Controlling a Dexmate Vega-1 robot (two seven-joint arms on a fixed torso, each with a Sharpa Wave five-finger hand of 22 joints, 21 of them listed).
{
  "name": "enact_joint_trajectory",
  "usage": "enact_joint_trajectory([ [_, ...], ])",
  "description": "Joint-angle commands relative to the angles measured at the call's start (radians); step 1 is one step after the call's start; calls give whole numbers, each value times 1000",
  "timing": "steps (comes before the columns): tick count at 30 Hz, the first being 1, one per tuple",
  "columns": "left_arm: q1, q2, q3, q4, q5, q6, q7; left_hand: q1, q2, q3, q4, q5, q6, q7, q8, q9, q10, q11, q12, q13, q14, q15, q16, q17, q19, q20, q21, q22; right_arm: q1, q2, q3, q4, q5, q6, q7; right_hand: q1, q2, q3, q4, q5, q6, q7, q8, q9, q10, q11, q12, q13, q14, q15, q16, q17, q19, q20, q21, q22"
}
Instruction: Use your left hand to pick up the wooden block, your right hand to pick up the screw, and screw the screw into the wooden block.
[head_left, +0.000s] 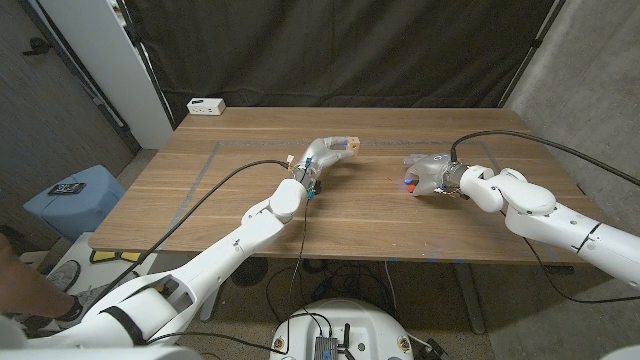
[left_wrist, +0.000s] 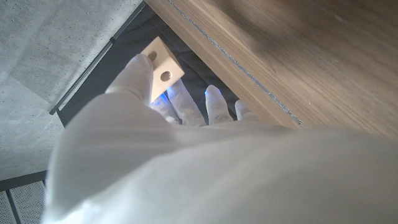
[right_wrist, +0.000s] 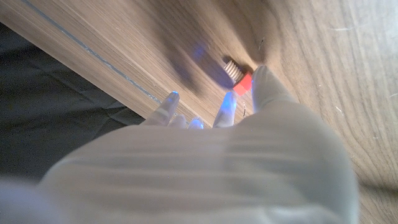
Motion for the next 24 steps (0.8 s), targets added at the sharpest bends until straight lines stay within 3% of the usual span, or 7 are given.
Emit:
enact_joint_trajectory([
  [1, 8, 5, 1, -15, 0, 10, 1, -2, 9, -6, 0, -6, 6, 0, 4, 4, 5, -4, -2, 0, 7, -103, 3, 4, 1, 6, 7, 4, -1, 8, 0, -4, 14, -18, 12, 1, -11, 8, 4, -1, 14, 8, 13, 7, 7, 6, 8, 4, 11, -31, 9, 2, 12, -3, 6, 5],
  [24, 19, 11, 1, -36, 1, 25, 1, 0, 16, -9, -1, -6, 8, 0, 3, 4, 3, -3, -8, 2, 7, -101, 3, 4, 1, 5, 6, 4, -1, 14, -7, -2, 25, -29, -1, 1, -13, 15, 7, -2, 59, 24, 47, 20, 31, 21, 11, 5, 24, -33, 11, 4, 23, -8, 4, 5],
])
